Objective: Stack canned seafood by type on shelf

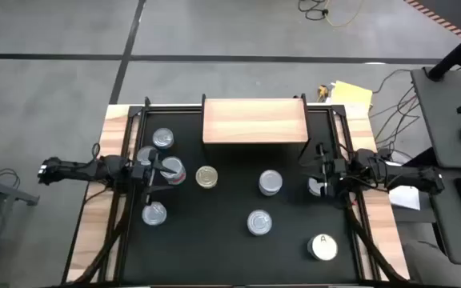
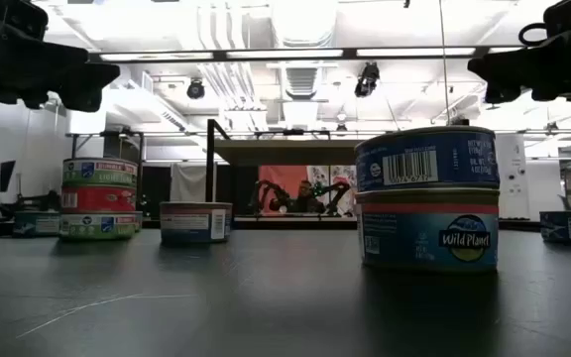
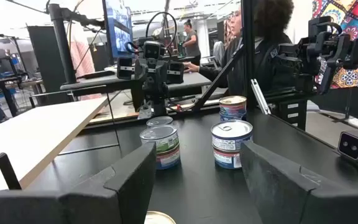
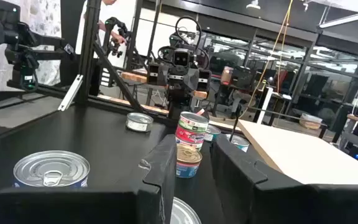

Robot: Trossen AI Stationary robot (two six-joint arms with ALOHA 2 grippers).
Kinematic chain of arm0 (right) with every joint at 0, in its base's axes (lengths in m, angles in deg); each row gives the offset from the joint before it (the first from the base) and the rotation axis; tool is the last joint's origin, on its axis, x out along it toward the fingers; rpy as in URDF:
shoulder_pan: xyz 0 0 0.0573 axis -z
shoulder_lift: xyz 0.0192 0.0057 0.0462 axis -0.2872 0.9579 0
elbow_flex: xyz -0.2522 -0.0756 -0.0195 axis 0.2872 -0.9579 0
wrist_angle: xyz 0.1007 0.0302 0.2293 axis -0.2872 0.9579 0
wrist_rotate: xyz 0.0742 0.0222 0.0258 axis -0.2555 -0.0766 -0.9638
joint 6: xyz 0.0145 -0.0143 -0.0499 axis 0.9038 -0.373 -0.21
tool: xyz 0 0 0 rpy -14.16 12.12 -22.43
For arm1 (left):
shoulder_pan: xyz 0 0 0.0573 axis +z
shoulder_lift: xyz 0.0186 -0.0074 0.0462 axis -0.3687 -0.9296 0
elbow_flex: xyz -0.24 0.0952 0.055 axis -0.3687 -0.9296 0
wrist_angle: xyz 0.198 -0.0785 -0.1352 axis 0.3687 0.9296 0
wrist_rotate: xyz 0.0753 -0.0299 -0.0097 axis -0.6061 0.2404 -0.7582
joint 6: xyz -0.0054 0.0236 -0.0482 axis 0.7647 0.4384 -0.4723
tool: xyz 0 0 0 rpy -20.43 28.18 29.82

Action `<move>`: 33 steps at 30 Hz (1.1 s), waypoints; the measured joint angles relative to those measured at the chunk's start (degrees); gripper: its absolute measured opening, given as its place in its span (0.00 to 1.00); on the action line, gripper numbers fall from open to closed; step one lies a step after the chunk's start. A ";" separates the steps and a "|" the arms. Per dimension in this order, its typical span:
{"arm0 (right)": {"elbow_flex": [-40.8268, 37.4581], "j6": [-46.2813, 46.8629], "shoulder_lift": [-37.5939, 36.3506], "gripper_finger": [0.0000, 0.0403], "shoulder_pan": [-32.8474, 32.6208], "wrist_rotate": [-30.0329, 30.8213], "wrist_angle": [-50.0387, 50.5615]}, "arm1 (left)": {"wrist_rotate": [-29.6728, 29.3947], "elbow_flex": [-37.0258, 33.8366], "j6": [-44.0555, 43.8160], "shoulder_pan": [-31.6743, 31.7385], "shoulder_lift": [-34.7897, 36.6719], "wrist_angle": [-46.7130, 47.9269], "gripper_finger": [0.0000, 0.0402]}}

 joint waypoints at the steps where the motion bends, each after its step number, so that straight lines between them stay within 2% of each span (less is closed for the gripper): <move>1: 0.01 0.03 0.01 0.23 -0.01 0.01 0.00 | 0.01 0.00 0.02 -0.01 0.01 0.00 0.54; 17: 0.00 -0.01 0.01 0.16 0.01 0.01 0.00 | 0.00 0.00 0.02 -0.02 0.02 -0.01 0.54; 33: 0.01 -0.05 0.00 0.23 -0.01 0.00 0.00 | 0.00 0.00 0.00 -0.01 0.02 -0.01 0.54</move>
